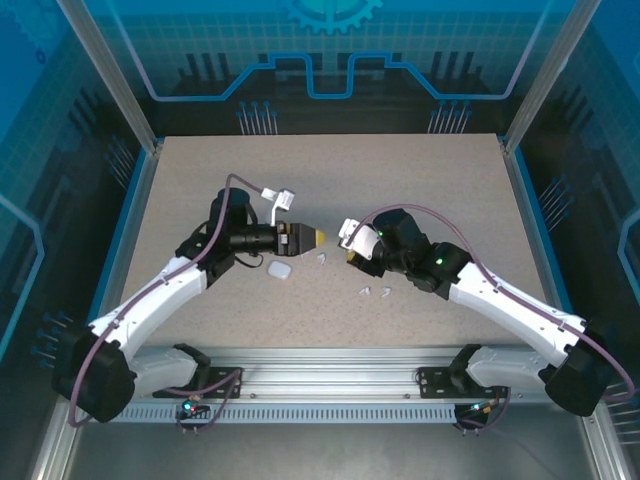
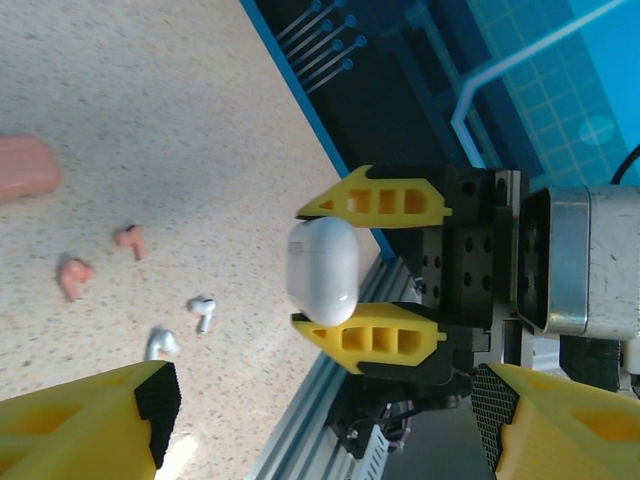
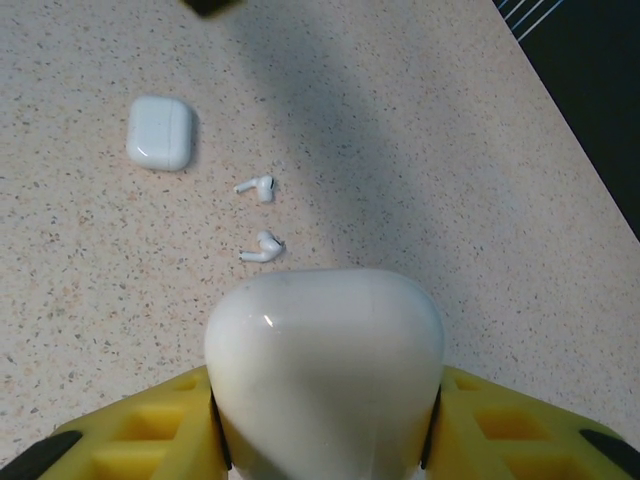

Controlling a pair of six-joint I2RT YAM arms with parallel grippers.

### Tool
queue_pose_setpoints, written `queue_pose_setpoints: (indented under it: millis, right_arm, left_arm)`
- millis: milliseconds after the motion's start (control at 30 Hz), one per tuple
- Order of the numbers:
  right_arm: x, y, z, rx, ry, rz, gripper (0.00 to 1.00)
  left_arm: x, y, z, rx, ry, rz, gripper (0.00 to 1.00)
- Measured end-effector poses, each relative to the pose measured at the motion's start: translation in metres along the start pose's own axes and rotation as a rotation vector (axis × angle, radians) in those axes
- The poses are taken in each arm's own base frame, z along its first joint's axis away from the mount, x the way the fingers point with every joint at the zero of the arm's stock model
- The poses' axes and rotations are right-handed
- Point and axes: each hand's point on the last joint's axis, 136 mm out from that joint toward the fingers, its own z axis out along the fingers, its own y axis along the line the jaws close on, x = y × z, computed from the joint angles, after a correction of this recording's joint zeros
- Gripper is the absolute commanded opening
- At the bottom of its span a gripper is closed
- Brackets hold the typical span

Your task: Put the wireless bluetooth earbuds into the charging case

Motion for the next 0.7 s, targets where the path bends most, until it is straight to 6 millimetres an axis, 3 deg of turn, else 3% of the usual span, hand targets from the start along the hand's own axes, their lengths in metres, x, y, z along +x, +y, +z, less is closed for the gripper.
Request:
queue_pose_setpoints:
  millis: [233,400,533,700]
  right_arm:
    - [-0.004,0.003,0.0,-0.018,-0.018,0.002,0.44]
    - [-0.001,-0.003,-0.002,-0.002,-0.011,0.019,0.44]
    - [0.003,-0.006,-0.004,0.009,-0.001,0.031,0.44]
    - [0.005,-0.008,-0.004,0.014,0.006,0.038,0.44]
  left_arm:
    - [0.007,-0.009,0.027,0.052,0.055,0.001,0.78]
    - [0.003,-0.009,0.035,0.065,0.06,0.006,0.76]
    - [0.002,-0.012,0.04,0.081,0.068,0.005,0.67]
    - [0.001,-0.013,0.043,0.09,0.067,0.011,0.66]
